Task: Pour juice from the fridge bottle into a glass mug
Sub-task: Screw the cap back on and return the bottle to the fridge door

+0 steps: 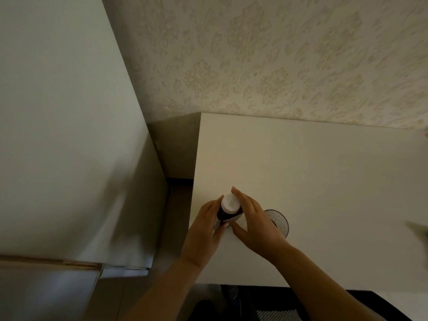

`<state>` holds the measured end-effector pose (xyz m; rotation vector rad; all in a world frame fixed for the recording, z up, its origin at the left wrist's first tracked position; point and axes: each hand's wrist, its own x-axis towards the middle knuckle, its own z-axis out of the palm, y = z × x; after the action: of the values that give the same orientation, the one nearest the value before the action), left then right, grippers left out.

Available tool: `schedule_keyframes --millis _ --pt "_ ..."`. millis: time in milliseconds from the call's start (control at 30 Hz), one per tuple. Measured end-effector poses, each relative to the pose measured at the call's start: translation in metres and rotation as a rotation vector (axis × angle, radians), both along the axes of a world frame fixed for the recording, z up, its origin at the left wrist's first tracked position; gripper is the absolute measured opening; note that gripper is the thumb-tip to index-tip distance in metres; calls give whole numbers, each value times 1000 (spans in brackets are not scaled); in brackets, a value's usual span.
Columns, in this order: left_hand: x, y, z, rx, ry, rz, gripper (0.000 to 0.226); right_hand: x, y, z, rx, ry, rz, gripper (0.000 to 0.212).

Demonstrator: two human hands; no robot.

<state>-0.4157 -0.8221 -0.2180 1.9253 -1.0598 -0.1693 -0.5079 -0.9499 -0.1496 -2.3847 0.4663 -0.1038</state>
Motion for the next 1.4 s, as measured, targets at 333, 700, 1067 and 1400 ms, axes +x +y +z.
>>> schedule_keyframes --millis 333,700,1067,1400 --pt "-28 57 23 -56 -34 164 47 -25 34 25 -149 7 190 75" --pt "-171 208 88 -132 -98 779 57 -85 113 69 -219 -88 703 64" --pt "-376 357 111 -181 -71 1364 69 -159 294 83 -215 -264 1249 48" --pt "-506 520 123 -178 -79 1731 78 -238 506 84 -153 -337 1539 42"
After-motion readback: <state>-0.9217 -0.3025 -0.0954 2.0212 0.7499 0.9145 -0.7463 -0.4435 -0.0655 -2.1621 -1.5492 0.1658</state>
